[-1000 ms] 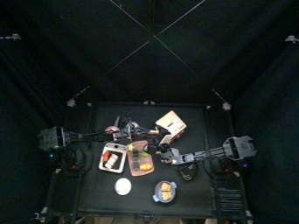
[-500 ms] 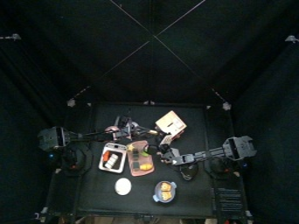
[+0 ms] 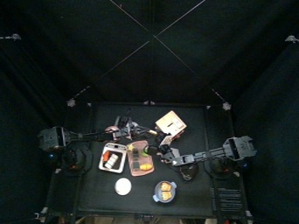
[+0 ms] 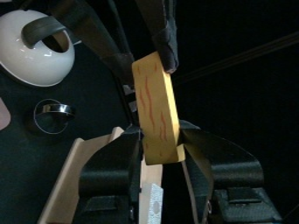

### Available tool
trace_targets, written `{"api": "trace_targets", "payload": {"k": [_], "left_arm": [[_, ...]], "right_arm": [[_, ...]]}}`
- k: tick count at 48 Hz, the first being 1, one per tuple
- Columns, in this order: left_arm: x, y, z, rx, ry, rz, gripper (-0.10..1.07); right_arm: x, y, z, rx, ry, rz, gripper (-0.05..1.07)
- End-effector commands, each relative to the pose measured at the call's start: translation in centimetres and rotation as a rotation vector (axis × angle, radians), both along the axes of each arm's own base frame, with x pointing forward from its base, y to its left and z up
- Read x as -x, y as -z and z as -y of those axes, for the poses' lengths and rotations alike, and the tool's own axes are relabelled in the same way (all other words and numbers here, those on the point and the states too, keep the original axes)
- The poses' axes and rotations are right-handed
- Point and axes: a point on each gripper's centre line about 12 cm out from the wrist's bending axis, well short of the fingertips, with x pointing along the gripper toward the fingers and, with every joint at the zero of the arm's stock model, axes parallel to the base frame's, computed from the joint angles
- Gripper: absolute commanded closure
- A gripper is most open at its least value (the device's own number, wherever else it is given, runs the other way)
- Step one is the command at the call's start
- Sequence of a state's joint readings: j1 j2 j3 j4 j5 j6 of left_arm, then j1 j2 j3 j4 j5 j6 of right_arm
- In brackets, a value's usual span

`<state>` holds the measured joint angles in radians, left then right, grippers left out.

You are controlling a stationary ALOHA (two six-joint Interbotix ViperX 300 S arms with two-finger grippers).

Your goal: Regrasp egg block

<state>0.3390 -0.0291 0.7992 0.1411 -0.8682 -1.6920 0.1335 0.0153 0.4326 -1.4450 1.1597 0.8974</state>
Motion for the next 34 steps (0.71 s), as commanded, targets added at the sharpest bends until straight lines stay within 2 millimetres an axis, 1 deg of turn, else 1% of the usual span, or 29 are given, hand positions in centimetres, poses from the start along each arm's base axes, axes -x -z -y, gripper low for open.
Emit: {"api": "trace_targets", "payload": {"k": [1, 5, 11, 17, 23, 29, 34], "left_arm": [[0.1, -0.5, -0.3, 0.019, -0.012, 0.024, 0.52], [-0.1, -0.3, -0.4, 0.051, -0.017, 0.027, 0.52], [-0.2, 0.0, -0.8, 0.089, -0.040, 0.032, 0.52], [-0.2, 0.4, -1.2, 0.111, -0.064, 0.031, 0.52], [-0.3, 0.3, -1.3, 0.115, -0.067, 0.035, 0.52], [-0.3, 0.2, -1.3, 0.115, -0.067, 0.037, 0.52], [-0.3, 0.3, -1.1, 0.114, -0.063, 0.035, 0.52]], "right_arm": [[0.3, -1.6, 0.4, 0.022, 0.050, 0.039, 0.33], [0.5, -1.6, 0.5, 0.037, 0.072, 0.032, 0.24], [0.4, -1.4, 0.2, 0.061, 0.072, 0.020, 0.18], [0.5, -1.3, 0.3, 0.088, 0.075, -0.032, 0.18], [0.0, -0.5, 0.4, 0.089, 0.075, -0.099, 0.18], [-0.6, -0.5, 0.3, 0.085, 0.073, -0.117, 0.19], [-0.6, -0.4, 0.3, 0.080, 0.076, -0.122, 0.21]]}}
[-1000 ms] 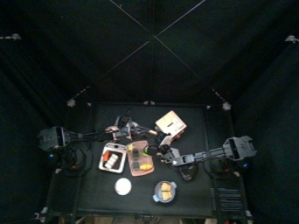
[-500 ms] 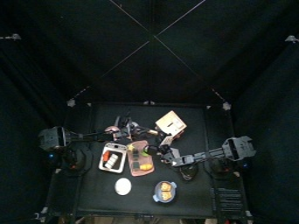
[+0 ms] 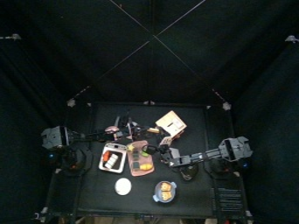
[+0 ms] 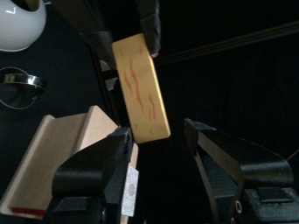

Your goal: Regrasp egg block

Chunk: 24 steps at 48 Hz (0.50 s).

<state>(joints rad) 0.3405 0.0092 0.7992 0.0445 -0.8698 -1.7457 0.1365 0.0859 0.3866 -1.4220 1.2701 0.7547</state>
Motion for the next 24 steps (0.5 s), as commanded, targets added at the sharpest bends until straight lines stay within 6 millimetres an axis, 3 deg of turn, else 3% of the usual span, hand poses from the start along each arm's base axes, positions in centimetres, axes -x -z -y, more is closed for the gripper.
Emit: {"api": "trace_targets", "payload": {"k": [1, 15, 24], "left_arm": [[-0.23, -1.14, -0.13, -0.014, 0.000, 0.032, 0.52], [-0.11, -1.10, -0.07, -0.015, 0.001, 0.031, 0.52], [-0.24, -1.48, 0.27, -0.055, 0.028, 0.043, 0.50]], "right_arm": [[-0.07, -1.28, 0.17, -0.008, 0.009, 0.037, 0.22], [-0.32, -1.01, 0.18, -0.026, -0.016, 0.039, 0.44], [-0.21, -0.86, 0.09, -0.038, -0.017, 0.036, 0.47]]}}
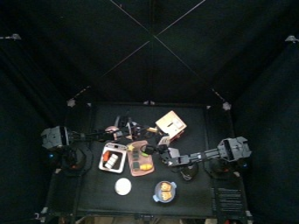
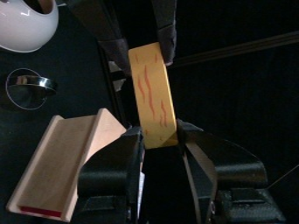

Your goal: Regrasp egg block

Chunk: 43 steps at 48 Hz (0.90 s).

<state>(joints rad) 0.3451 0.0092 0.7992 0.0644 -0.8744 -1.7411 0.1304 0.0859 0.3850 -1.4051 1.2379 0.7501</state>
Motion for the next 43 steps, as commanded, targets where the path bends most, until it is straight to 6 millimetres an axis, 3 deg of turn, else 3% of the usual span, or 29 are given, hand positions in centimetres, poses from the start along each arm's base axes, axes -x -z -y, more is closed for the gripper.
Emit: {"api": "trace_targets", "payload": {"k": [1, 15, 25, 43], "left_arm": [[-0.2, -1.5, 0.2, -0.045, 0.021, 0.045, 0.49], [-0.6, -1.8, 1.1, -0.149, 0.087, 0.044, 0.23], [0.0, -1.6, 0.2, -0.241, 0.075, 0.023, 0.06], [1.6, -0.7, -1.0, -0.332, 0.099, -0.034, 0.04]], "right_arm": [[0.0, -1.2, 0.1, -0.013, 0.001, 0.039, 0.47], [0.3, -1.2, -0.1, -0.058, -0.016, 0.062, 0.47], [0.8, -1.2, -0.2, -0.096, -0.016, 0.076, 0.47], [3.2, -2.5, -0.5, -0.281, -0.019, 0.256, 0.47]]}}
